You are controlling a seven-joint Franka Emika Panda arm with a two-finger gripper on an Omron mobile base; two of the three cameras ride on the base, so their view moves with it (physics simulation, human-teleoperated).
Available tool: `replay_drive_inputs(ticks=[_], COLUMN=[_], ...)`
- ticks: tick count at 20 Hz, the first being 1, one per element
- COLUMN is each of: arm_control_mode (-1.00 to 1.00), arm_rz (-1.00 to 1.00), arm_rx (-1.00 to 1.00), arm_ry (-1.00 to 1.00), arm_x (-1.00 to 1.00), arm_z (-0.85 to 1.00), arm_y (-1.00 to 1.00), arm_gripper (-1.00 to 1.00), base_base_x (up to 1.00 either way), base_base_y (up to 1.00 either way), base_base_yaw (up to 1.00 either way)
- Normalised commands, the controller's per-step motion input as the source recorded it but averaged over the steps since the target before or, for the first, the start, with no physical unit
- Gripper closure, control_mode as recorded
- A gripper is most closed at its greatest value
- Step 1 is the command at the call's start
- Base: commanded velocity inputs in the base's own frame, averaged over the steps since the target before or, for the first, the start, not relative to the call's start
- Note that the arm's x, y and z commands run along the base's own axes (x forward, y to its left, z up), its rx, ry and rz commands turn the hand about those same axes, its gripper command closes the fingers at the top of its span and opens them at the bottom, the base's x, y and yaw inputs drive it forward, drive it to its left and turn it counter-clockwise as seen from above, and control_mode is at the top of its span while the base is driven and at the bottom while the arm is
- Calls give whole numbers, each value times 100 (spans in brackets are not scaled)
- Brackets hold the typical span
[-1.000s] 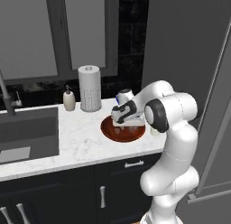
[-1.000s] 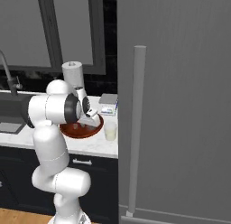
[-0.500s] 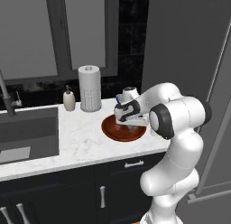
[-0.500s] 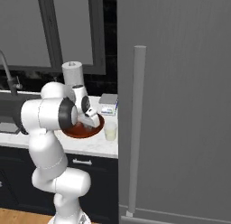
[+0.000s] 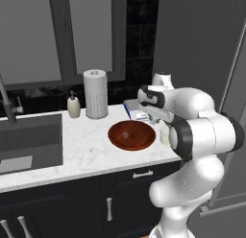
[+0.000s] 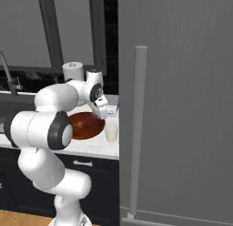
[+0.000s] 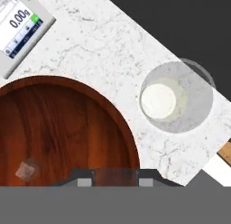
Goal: Grab a lemon wedge from the fridge and one ice cube from the ice bowl, and put them in the glass of lemonade.
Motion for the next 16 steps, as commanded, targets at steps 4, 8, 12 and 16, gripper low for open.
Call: replay_drive_inputs(ticks=[4,8,12,16], arm_control_mode=[-100,-100,-100,-100], arm_rz=[-20,-11,0,-1], arm_rx=[19,1,-11,-12], arm_ry=[1,0,0,0], arm_x=[-21,-11,-2,1], arm_z=[19,-6,-34,-33], arm_y=[-99,-25,0,0], arm_gripper=[100,100,100,100], base_base_x=[0,0,0,0], base_base_y=[0,0,0,0], base_base_yaw=[0,0,0,0])
